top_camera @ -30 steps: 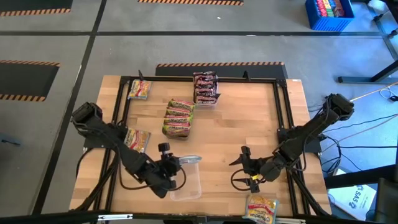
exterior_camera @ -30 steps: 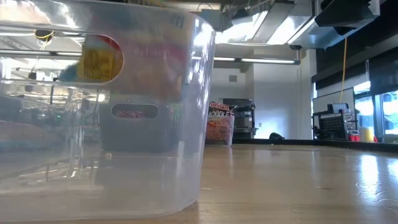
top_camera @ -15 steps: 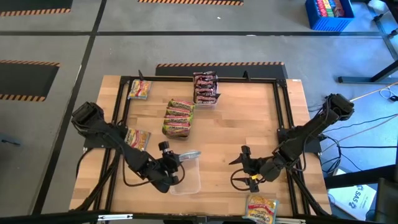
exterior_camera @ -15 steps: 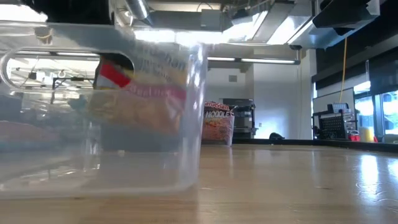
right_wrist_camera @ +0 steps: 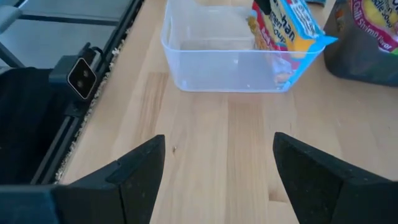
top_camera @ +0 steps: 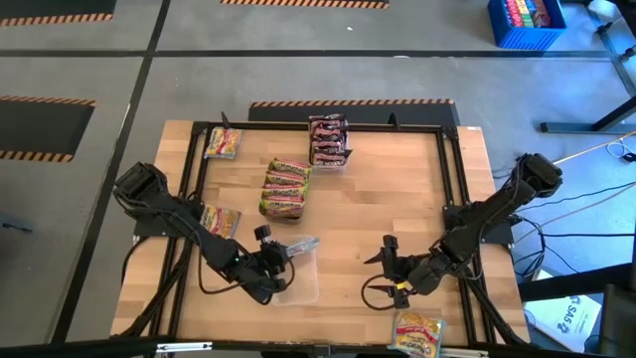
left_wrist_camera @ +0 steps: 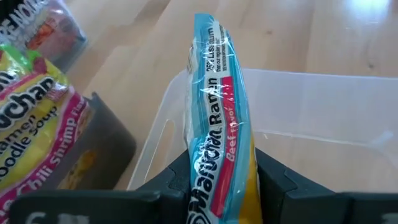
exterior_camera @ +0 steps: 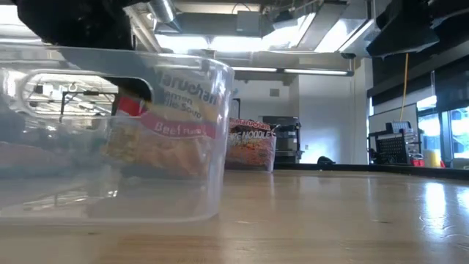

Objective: Sort Maruchan noodles
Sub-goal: Put the blue noodle pack into the bottom transparent bin

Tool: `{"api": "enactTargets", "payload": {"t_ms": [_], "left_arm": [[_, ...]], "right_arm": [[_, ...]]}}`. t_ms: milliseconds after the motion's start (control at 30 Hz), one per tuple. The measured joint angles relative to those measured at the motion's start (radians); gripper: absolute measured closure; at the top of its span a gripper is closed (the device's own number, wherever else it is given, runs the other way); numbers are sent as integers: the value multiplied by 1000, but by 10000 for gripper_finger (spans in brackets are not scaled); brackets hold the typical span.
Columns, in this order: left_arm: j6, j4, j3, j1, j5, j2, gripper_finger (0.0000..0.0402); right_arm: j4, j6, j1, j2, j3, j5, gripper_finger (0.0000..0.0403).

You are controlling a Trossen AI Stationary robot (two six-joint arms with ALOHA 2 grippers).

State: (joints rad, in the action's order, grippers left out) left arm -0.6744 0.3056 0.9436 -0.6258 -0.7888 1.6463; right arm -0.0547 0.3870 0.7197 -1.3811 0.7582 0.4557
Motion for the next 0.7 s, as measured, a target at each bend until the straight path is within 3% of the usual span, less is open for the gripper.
{"api": "enactTargets", "payload": {"t_ms": [700], "left_arm": [[-31,35,-26,45,45,2,294]], "right_arm": [[8,35,0,0,0,-13,123]]}}
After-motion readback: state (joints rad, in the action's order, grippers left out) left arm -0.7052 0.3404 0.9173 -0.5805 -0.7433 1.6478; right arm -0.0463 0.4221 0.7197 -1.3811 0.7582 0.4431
